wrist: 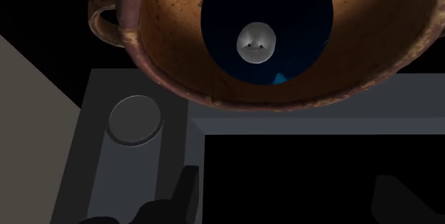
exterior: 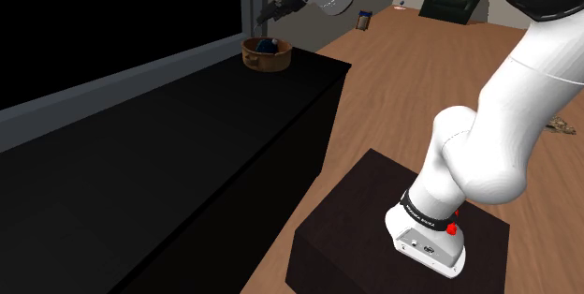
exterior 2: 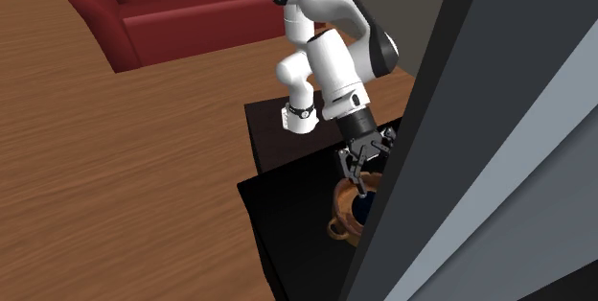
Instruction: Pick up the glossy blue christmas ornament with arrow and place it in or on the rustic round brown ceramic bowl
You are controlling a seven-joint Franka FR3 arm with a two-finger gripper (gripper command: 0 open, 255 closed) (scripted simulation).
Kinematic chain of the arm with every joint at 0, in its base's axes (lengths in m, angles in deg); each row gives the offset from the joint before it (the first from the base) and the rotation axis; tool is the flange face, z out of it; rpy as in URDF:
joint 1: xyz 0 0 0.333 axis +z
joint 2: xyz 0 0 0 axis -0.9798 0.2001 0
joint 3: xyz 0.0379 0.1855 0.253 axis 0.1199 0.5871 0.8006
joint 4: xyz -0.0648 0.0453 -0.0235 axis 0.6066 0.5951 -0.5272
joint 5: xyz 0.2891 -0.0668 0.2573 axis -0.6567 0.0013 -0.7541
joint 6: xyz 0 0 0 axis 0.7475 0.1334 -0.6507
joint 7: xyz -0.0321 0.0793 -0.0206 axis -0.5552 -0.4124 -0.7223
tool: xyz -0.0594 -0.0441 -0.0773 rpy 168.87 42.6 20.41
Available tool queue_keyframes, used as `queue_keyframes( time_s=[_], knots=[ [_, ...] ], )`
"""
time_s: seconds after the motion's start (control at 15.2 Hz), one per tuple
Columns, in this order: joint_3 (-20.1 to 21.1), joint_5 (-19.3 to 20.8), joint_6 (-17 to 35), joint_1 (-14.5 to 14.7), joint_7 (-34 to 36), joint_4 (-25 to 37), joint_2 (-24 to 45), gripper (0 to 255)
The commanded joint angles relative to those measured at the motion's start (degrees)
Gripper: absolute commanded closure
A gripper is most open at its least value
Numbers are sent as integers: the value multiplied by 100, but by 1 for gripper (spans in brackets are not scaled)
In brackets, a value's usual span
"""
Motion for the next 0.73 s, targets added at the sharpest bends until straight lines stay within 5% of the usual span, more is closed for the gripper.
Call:
queue_keyframes(
  time_s=[0.0,0.13,0.66],
  knots=[
    [81,553,-55,-103,389,-203,-378,0],
    [250,1065,-181,-316,754,-394,-779,0],
    [271,1054,-183,-338,746,-394,-776,0]
  ],
)
